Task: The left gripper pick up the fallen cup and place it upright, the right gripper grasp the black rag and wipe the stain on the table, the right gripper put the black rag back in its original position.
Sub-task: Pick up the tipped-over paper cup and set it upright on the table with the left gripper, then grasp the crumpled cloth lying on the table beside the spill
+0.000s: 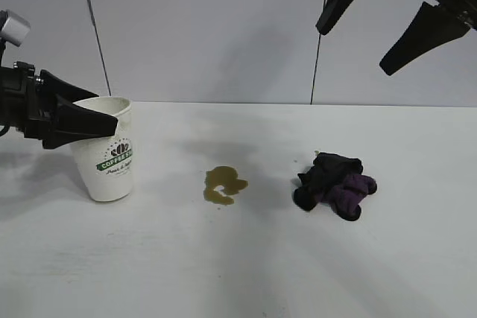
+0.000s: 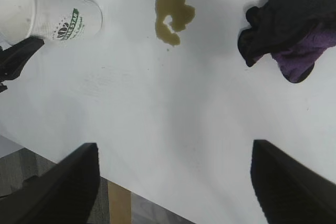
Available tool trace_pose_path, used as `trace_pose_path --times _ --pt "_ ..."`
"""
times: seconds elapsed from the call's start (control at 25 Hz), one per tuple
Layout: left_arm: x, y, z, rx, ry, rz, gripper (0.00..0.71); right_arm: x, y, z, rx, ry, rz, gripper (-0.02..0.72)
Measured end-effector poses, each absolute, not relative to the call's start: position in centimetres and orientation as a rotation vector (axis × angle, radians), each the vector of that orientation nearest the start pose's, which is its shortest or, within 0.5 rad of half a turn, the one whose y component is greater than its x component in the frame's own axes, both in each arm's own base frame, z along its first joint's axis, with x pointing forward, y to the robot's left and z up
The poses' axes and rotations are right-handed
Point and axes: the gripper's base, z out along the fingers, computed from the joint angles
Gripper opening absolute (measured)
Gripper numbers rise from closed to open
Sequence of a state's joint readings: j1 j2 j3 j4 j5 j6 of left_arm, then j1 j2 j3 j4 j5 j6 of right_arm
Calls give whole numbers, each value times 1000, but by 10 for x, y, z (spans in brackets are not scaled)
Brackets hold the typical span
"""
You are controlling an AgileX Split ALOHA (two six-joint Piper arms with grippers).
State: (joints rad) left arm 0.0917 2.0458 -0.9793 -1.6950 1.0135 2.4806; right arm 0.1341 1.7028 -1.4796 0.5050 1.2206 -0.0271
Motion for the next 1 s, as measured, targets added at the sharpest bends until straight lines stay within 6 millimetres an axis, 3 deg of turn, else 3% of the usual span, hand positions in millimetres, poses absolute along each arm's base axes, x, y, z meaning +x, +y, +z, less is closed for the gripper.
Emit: trace_pose_path --times 0.48,0.72,0.84,1.0 --pt "353 -40 118 1192 1848 -639 693 339 87 307 -52 2867 736 547" --pt "349 -24 121 1243 2077 -457 693 339 87 307 -52 2867 736 547" --pt "348 -7 134 1150 2240 -303 692 339 87 307 -52 2867 736 547" --pt "345 28 177 779 2380 -19 689 339 87 307 -52 2867 736 547"
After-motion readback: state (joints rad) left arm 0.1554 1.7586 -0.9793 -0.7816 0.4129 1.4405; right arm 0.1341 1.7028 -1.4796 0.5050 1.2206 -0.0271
